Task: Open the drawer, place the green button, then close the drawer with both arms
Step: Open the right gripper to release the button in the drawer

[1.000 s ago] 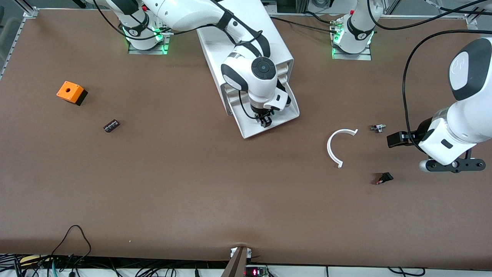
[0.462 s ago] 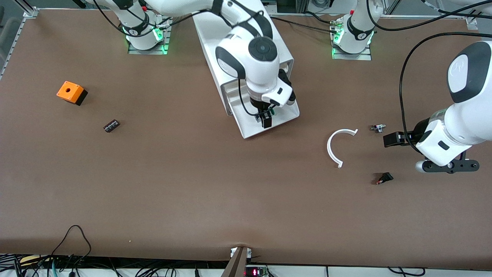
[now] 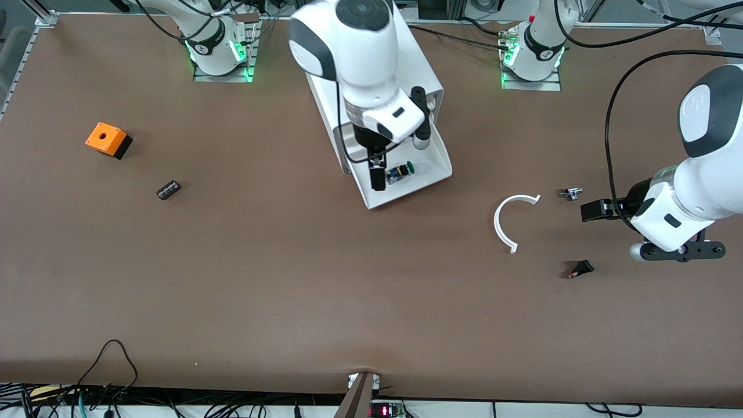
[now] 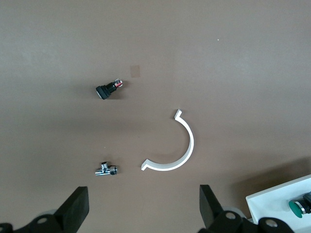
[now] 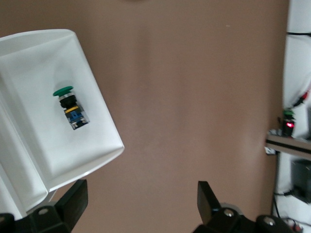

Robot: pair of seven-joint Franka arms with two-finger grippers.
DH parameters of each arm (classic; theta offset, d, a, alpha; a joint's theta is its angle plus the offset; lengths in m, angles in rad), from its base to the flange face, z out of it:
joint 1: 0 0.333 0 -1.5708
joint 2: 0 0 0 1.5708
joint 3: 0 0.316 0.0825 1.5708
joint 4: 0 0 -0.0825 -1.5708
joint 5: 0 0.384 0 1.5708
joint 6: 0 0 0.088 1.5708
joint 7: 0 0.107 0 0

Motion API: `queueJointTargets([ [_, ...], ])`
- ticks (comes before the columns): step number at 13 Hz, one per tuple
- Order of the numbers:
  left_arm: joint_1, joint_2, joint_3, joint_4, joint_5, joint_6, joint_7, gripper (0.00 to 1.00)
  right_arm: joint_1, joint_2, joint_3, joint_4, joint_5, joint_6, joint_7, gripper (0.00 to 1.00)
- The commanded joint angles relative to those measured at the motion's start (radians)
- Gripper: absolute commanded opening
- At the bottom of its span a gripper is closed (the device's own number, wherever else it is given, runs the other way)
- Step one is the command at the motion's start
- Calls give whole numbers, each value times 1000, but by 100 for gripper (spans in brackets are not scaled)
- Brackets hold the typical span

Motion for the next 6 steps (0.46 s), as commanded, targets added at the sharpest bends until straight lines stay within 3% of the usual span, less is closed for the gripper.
queueJointTargets([
  [1, 5, -29, -5, -32, -16, -5, -10, 100, -8, -74, -40, -17, -4, -54, 110, 100],
  [6, 3, -29, -6, -34, -25, -7, -33, 100, -11, -135, -65, -29, -10, -280, 503, 100],
])
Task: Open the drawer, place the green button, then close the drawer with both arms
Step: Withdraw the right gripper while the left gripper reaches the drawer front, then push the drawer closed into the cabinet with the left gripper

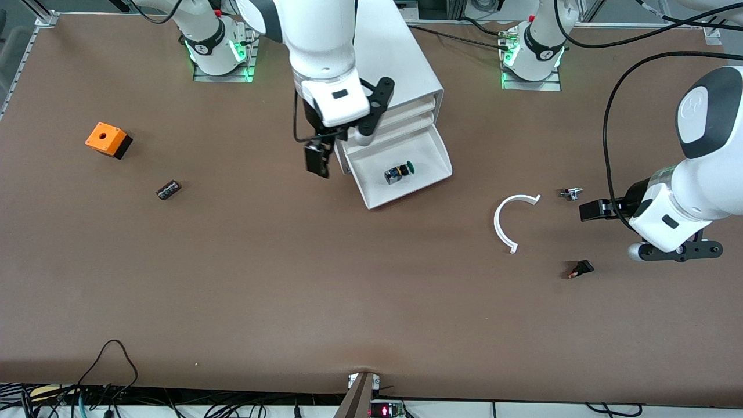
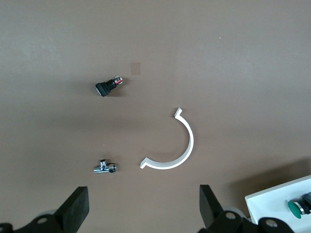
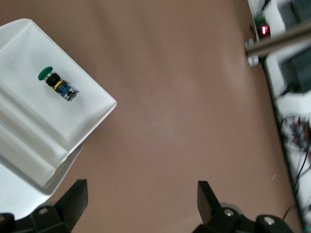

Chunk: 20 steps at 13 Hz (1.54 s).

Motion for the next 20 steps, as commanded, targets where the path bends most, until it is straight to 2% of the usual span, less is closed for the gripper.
queueJointTargets([
  [1, -6, -29, -7, -28, -43, -9, -53, 100, 4, -28, -17, -27, -10, -42, 231, 100],
  [3, -25, -16, -27, -50, -47, -21, -179, 100, -4, -36, -48, -30, -3, -45, 366, 100],
  [6, -76, 31, -32, -53, -47, -6, -252, 100, -16, -86, -147, -103, 33, -61, 417, 100],
  [9, -122, 95, -44, -57, -52, 37, -253, 100, -154, -113, -198, -110, 147, -47, 413, 100],
  [11, -168, 140, -44, -68, -50, 98, -270, 100, -234, -128, -218, -119, 166, -59, 400, 100],
  [13, -217, 145, -44, -134, -52, 205, -363, 100, -314, -157, -217, -166, 174, -45, 404, 100],
  [16, -295, 146, -44, -240, -50, 357, -472, 100, -424, -177, -194, -177, 197, -48, 402, 100],
  [20, -393, 186, -45, -333, -47, 526, -592, 100, -666, -202, -44, -194, 226, -47, 330, 100],
])
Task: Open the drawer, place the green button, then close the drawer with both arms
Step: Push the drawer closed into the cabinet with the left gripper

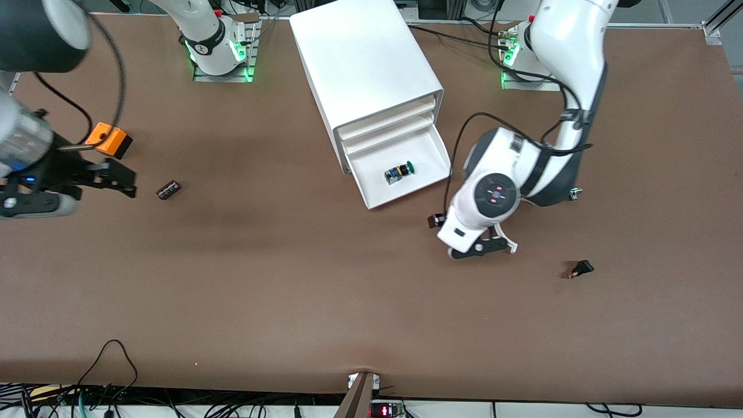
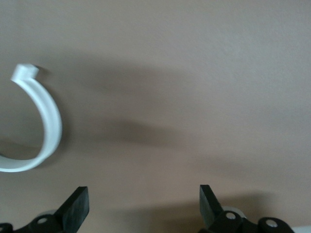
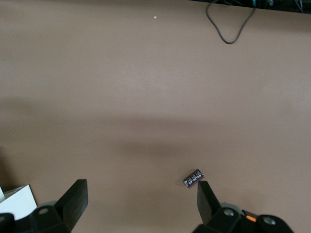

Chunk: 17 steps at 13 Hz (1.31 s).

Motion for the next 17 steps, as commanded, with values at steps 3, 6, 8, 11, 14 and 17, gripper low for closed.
queueJointTargets([
  [3, -104, 0, 10, -129, -4, 160, -126, 100, -224, -103, 180, -128, 21, 43, -109, 100],
  [6, -83, -10, -51, -157, -20, 150, -113, 100, -226, -137, 177, -162, 20, 42, -146, 100],
  [8, 2, -14, -147, -161, -43, 145, -91, 100, -220, -128, 138, -164, 20, 69, -253, 100],
  [11, 76, -12, -226, -183, -44, 139, -73, 100, -206, -163, 42, -233, 26, 120, -387, 100],
  [14, 76, -11, -252, -201, -65, 119, -73, 100, -209, -224, 44, -288, 26, 99, -393, 100],
  [17, 75, -11, -260, -204, -130, 101, -73, 100, -212, -198, 41, -274, 17, 95, -448, 100],
])
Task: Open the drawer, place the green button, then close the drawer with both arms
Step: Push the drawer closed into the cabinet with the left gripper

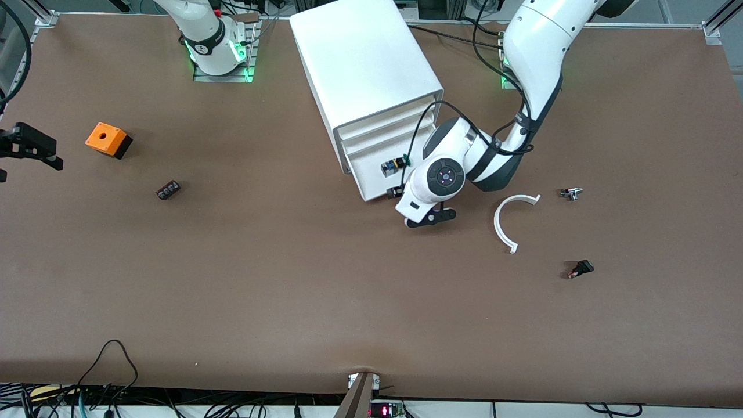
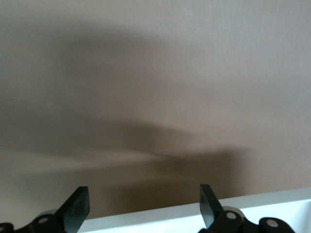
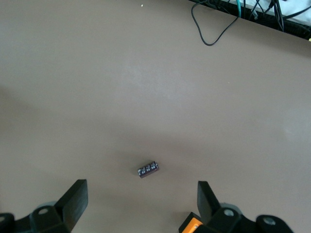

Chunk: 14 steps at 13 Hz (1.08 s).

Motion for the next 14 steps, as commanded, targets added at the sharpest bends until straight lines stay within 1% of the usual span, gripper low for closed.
queueJointTargets([
  [1, 7, -22, -27, -34, -44, -22, 26, 100, -5, -10, 2, -29, 7, 0, -42, 100],
  [3, 4, -20, -41, -34, -45, -53, 26, 100, -2, -10, 2, -34, -21, 0, -41, 100],
  [5, 9, -20, -58, -34, -45, -85, 26, 100, 2, -10, 5, -34, -82, -5, -36, 100],
  [7, 6, -19, -61, -34, -86, -90, 27, 100, 0, -10, 5, -34, -81, -43, -32, 100],
  [9, 4, -19, -65, -36, -100, -90, 27, 100, -9, -10, 0, -31, -61, -75, -30, 100],
  [10, 3, -19, -65, -37, -114, -90, 27, 100, -15, -10, -6, -31, -32, -77, -30, 100],
  [11, -2, -17, -65, -45, -128, -90, 27, 100, -20, -19, -29, -34, -12, -84, -30, 100],
  [12, -2, -17, -65, -48, -134, -90, 27, 100, -23, -21, -39, -32, -1, -110, -39, 100],
  [14, -3, -17, -67, -59, -136, -88, 27, 100, -20, -36, -41, -31, -6, -112, -42, 100],
])
